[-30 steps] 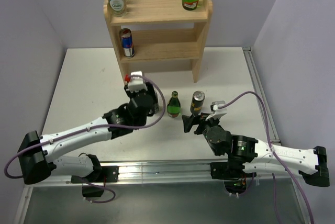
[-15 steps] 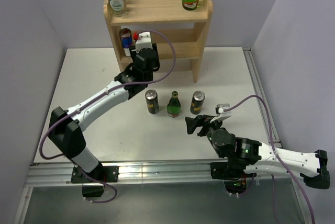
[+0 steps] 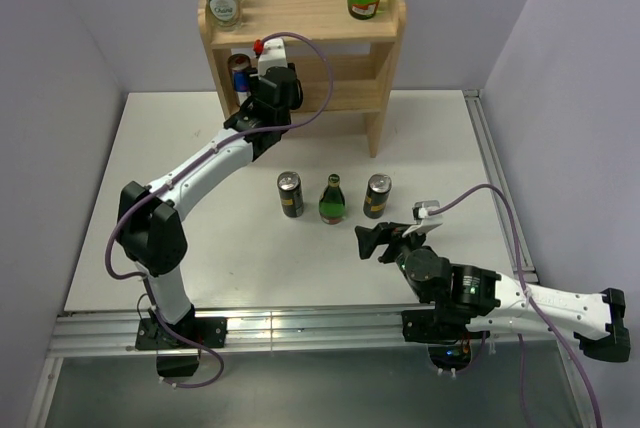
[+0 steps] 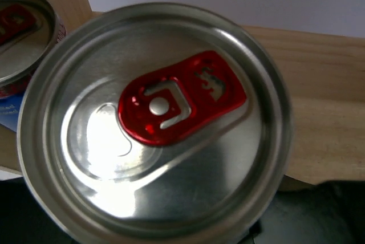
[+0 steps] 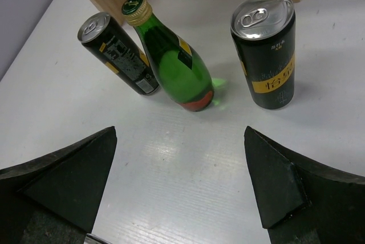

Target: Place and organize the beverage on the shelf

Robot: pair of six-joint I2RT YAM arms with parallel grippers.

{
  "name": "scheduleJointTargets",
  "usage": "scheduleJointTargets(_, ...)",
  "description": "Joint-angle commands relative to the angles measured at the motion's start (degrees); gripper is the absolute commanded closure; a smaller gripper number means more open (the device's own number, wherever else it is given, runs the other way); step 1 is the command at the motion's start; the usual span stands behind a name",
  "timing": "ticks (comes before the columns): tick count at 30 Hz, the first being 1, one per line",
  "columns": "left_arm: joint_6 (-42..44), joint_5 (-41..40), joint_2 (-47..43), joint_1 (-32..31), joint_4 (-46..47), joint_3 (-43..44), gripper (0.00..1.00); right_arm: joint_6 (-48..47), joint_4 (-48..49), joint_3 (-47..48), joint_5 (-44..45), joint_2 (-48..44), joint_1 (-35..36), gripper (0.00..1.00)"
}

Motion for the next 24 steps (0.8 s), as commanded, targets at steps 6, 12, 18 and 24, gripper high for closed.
scheduleJointTargets(6, -0.89, 0.02, 0.53, 1.62, 4.51, 0.04, 1.0, 1.21, 0.12, -1.21, 0.61, -0.79, 0.31, 0.0)
scheduleJointTargets(12, -2.04, -1.21, 1.41, 2.59, 5.92, -1.81, 1.0, 1.91, -0.32, -1.48, 0.7, -1.23, 0.22, 0.0)
scheduleJointTargets(18, -2.57, -0.94, 3.61, 2.68, 6.19, -1.82, 1.0, 2.18, -0.58, -1.48, 0.7, -1.23, 0.31, 0.0)
scheduleJointTargets(24, -1.16, -1.65, 6.24, 2.68, 5.05, -0.06, 1.0, 2.27, -0.84, -1.39, 0.78, -1.49, 0.31, 0.0)
